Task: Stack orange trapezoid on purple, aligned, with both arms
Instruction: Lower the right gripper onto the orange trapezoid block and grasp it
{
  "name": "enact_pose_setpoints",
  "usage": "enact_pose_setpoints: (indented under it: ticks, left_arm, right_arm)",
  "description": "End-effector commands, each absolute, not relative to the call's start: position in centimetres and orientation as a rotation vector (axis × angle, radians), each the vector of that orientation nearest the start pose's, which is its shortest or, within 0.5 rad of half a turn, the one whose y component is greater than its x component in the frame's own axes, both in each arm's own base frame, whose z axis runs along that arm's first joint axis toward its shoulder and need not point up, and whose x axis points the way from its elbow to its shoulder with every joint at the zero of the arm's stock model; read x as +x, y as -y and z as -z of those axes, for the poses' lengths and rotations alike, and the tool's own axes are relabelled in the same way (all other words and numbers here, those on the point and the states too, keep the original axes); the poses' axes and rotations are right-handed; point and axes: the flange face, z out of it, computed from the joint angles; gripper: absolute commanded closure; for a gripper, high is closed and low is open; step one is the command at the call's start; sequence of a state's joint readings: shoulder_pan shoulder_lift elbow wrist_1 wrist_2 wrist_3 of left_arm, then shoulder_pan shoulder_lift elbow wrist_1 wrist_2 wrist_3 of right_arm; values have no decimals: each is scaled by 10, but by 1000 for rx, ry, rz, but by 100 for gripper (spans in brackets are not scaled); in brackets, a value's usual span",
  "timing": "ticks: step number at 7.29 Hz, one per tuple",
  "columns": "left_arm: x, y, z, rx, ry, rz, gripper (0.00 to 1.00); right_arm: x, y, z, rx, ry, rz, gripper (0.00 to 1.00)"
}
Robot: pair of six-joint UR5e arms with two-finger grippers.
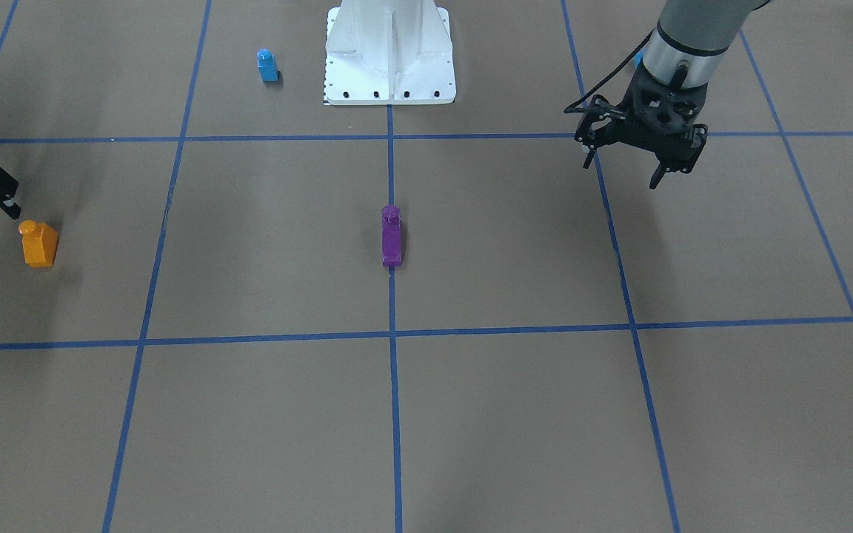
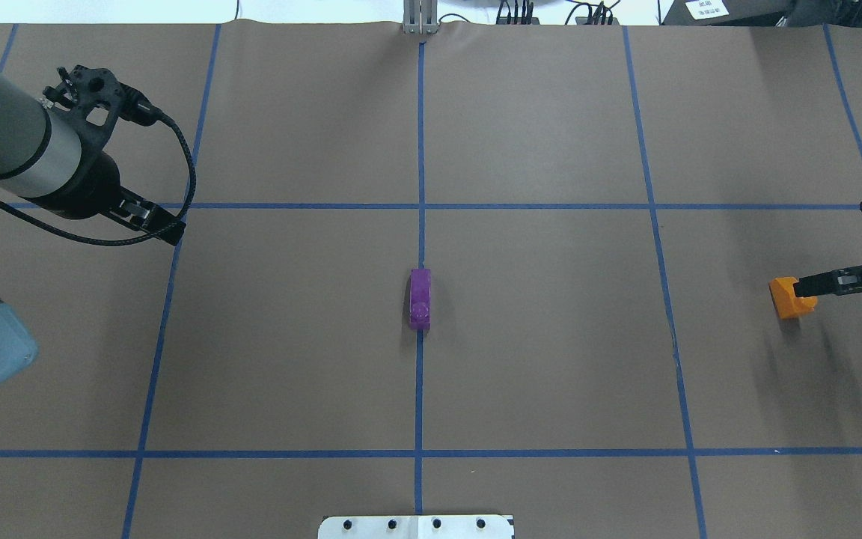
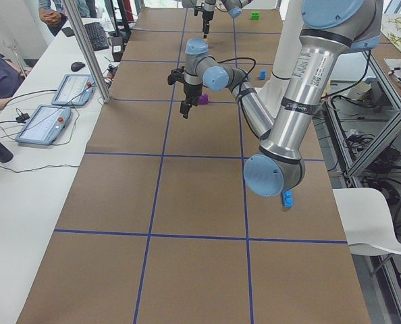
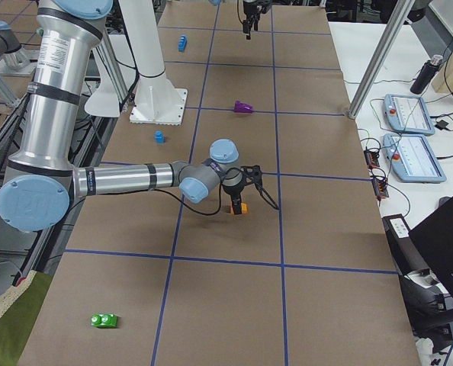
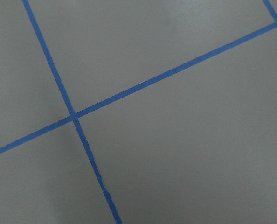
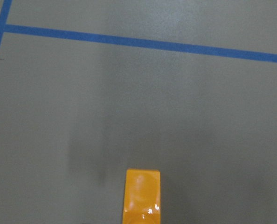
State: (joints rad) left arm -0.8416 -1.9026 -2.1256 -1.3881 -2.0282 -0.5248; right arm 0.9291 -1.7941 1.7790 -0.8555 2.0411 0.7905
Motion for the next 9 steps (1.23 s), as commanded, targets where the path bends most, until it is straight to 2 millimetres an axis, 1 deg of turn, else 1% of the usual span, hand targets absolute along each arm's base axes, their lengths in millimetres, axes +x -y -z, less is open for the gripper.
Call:
enact_pose_setpoints:
  ticks: [1, 2, 4, 5, 6, 7, 8, 9]
  left_arm:
    - [279, 448, -263, 304, -766, -350, 0]
    - [280, 448, -263, 304, -765, -348, 0]
    - [284, 449, -264, 299, -762, -347, 0]
    - [284, 450, -265, 297, -761, -346, 0]
    - [285, 450, -265, 294, -761, -341, 0]
    - [285, 450, -265, 294, -761, -341, 0]
    - [286, 450, -267, 292, -758, -341, 0]
    - [284, 451, -268, 287, -757, -336, 0]
  right_arm:
    - [-234, 407, -596, 225, 786, 11, 13]
    - [-237, 404, -600, 223, 777, 21, 16]
    - [-229, 398, -608, 217, 765, 30, 16]
    - [-229, 397, -607, 216, 767, 31, 35]
    - [-228, 396, -609, 213, 764, 37, 72]
    - [-224, 392, -610, 210, 763, 35, 100]
    - [-221, 389, -599, 215, 779, 41, 100]
    - [-224, 389, -583, 222, 800, 51, 100]
